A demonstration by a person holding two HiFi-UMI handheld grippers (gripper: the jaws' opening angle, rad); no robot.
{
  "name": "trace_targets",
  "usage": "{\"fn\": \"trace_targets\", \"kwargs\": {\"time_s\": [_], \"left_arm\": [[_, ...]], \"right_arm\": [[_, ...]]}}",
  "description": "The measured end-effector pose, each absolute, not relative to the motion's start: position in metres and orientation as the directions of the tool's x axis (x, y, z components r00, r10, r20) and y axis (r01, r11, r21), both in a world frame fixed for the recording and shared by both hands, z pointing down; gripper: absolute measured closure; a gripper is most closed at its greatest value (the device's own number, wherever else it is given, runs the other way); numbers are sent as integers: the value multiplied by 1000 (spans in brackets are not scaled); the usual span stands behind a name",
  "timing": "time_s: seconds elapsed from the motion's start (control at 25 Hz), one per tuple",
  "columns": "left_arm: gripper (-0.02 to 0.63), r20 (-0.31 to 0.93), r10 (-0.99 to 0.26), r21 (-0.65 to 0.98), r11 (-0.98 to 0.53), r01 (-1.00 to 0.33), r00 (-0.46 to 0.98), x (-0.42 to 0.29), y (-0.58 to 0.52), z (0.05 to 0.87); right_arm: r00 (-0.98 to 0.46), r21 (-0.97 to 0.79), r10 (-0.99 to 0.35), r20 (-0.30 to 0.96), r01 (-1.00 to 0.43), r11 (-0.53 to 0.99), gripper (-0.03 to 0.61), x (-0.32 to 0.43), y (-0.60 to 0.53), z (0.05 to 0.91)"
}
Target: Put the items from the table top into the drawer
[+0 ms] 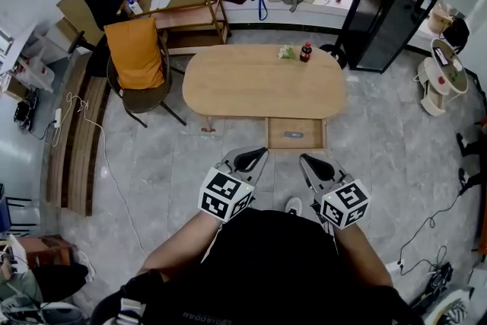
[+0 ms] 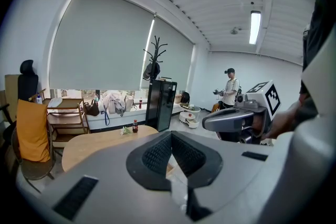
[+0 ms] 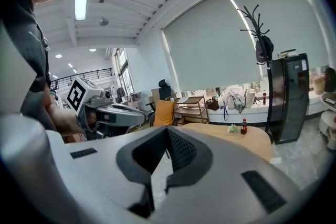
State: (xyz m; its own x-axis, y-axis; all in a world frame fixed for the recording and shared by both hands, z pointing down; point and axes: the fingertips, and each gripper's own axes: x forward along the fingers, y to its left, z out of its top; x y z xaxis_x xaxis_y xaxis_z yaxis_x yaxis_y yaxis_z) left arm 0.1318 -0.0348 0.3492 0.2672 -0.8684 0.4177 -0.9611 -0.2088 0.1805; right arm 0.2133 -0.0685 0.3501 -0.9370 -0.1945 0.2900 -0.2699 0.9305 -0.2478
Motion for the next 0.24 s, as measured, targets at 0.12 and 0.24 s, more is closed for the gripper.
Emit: {"fn": "trace_targets", "kwargs": {"time_s": [0.12,0.24], "left_arm": [[612,418,-869,178,-209,-962,266,131,-35,347],[612,417,-870,175,-208,-962,264,129,-34,347]], "right_arm": [[-937,-244,-197,289,-271,931,575,212,-70,349],[-937,-245,-197,289,-272,931,575,211,-69,350]]}}
